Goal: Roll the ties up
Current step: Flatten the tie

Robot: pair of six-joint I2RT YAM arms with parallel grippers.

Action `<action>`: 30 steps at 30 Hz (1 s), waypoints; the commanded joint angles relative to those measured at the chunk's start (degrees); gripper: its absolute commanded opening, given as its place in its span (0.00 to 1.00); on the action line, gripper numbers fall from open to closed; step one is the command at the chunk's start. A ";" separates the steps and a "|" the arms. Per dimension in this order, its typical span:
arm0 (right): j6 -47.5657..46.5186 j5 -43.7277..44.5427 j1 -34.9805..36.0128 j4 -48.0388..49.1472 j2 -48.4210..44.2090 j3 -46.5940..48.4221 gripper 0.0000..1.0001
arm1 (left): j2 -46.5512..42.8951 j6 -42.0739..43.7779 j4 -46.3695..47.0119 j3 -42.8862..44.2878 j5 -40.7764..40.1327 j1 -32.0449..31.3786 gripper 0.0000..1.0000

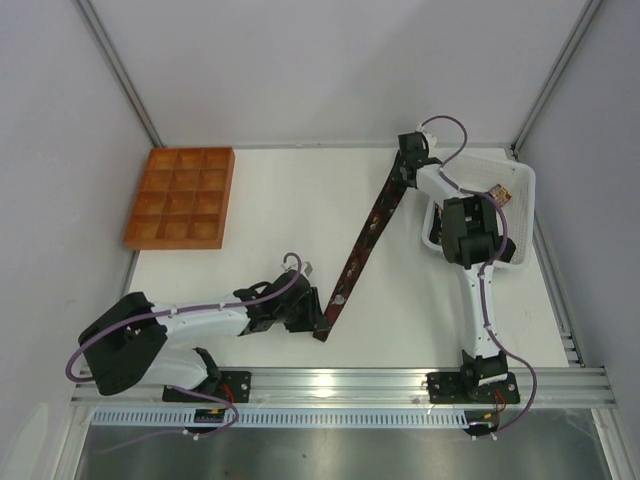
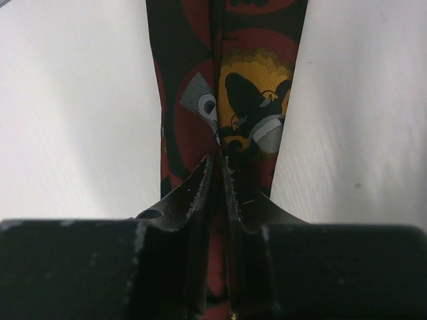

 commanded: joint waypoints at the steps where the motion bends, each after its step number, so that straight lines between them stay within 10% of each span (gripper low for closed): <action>1: 1.07 -1.53 -0.82 -3.16 -0.09 2.32 0.16 | -1.37 0.54 -2.61 -2.66 -0.10 -0.45 0.44; 6: -2.36 -2.95 1.19 -3.51 -9.12 -0.66 0.20 | -9.20 1.86 -10.60 -1.88 -3.52 -0.36 0.47; 10: -5.08 -2.25 4.26 -2.28 -19.83 -8.20 0.34 | -15.97 2.30 -15.97 0.14 -6.78 -0.36 0.72; 15: -6.76 -5.13 8.84 -2.73 -33.04 -20.95 0.39 | -22.12 0.02 -20.18 0.23 -7.05 -0.27 0.71; 22: 2.19 -35.35 15.25 15.09 -52.47 -57.86 0.36 | -38.02 -8.93 -23.33 -5.57 -4.84 -0.36 0.64; 30: 13.10 -38.90 29.75 35.06 -63.29 -85.02 0.35 | -51.92 -14.48 -29.33 -6.09 -9.68 -0.27 0.60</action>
